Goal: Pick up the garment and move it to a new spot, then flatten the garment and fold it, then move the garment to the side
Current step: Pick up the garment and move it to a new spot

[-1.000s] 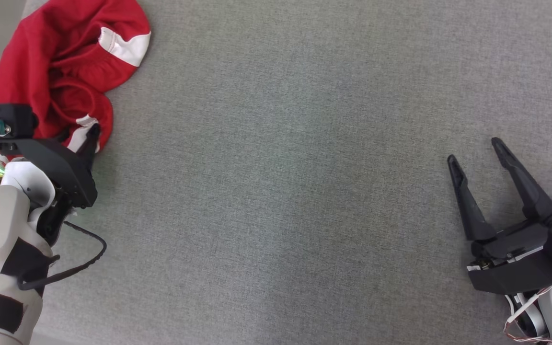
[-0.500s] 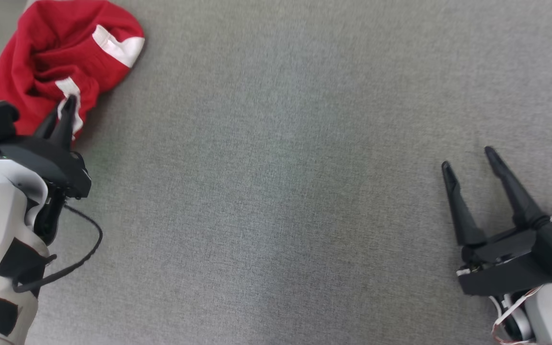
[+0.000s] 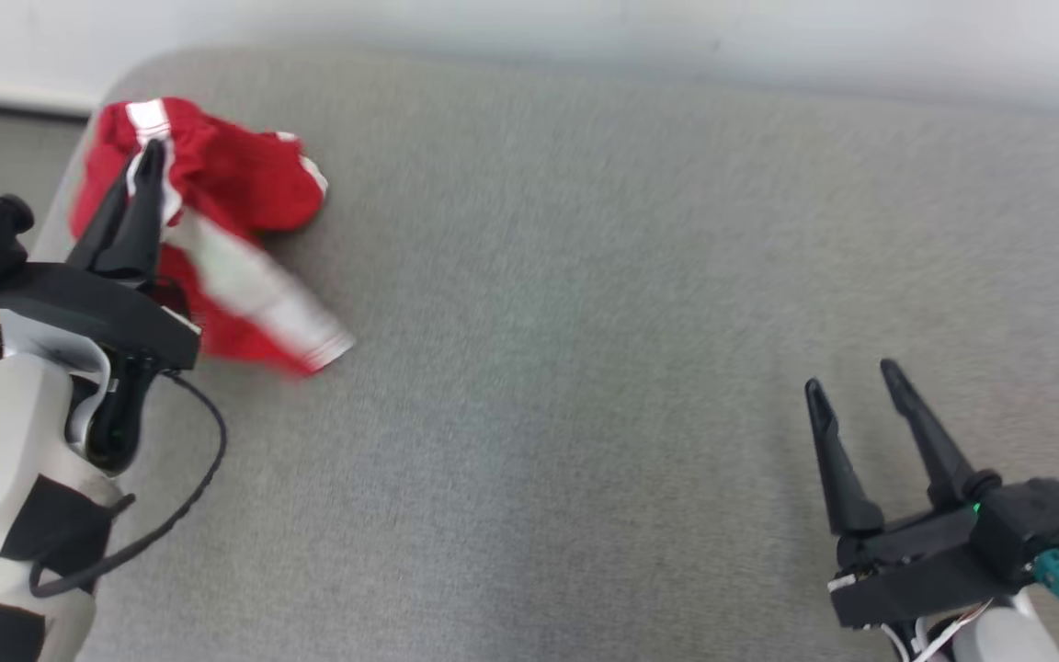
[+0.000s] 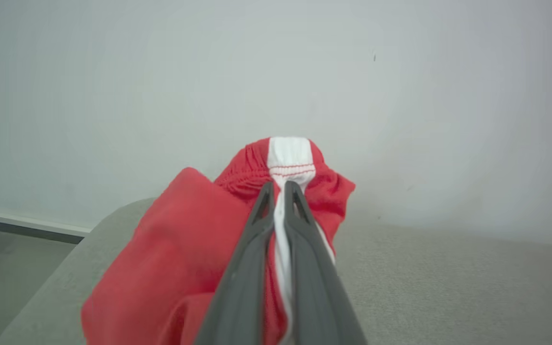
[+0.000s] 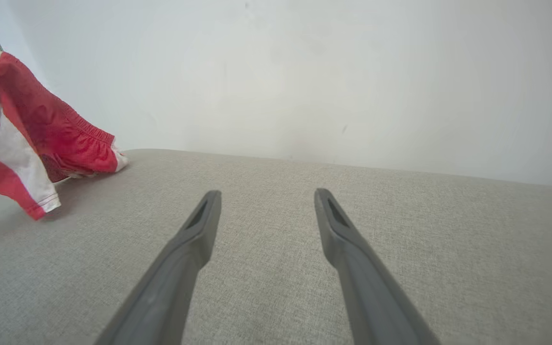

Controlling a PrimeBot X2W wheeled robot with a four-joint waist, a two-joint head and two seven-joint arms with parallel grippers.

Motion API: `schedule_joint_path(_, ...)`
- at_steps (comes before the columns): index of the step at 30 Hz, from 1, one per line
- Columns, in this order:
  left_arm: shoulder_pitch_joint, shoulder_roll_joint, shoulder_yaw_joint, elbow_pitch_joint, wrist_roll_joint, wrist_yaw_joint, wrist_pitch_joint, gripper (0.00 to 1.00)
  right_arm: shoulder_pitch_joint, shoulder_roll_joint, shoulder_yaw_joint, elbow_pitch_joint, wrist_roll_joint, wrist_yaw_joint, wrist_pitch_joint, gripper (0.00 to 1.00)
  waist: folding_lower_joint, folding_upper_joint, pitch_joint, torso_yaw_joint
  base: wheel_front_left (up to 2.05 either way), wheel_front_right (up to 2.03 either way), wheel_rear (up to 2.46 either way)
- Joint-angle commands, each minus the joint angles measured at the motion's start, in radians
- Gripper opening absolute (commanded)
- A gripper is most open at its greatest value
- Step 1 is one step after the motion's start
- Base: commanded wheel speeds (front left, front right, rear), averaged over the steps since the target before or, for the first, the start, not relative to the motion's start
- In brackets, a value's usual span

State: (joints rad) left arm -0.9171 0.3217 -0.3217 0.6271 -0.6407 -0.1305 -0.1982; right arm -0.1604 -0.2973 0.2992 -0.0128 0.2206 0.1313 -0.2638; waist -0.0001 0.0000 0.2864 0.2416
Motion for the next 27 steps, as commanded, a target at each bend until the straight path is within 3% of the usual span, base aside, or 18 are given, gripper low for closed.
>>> schedule_joint_path(1, 0.025, 0.002, 0.005, -0.028, -0.015, 0.003, 0.01, 0.0, 0.018, 0.011, 0.001, 0.003, 0.005, -0.001, 0.0, 1.0, 0.0001, 0.0, -0.094, -0.056, 0.0, 0.0, 0.0)
schedule_joint_path(7, 0.074, -0.005, 0.009, -0.196, -0.06, 0.028, 0.087, 0.0, 0.056, 0.052, -0.008, 0.007, 0.01, -0.001, 0.0, 1.0, 0.0001, 0.0, -0.17, -0.12, 0.0, 0.0, 0.0)
schedule_joint_path(14, 0.11, -0.035, 0.011, -0.374, -0.1, 0.088, 0.157, 0.0, 0.081, 0.076, -0.013, 0.008, 0.012, -0.001, 0.0, 1.0, 0.0001, 0.0, -0.219, -0.216, 0.0, 0.0, 0.0)
schedule_joint_path(21, 0.126, -0.09, 0.013, -0.476, -0.135, 0.148, 0.181, 0.0, 0.089, 0.085, -0.013, 0.007, 0.014, -0.001, 0.0, 1.0, 0.0001, 0.0, -0.251, -0.324, 0.0, 0.0, 0.0)
schedule_joint_path(27, 0.136, -0.133, -0.005, -0.521, -0.153, 0.161, 0.179, 0.0, 0.095, 0.089, -0.005, 0.009, 0.017, -0.001, 0.0, 1.0, 0.0001, 0.0, -0.262, -0.406, 0.0, 0.0, 0.0)
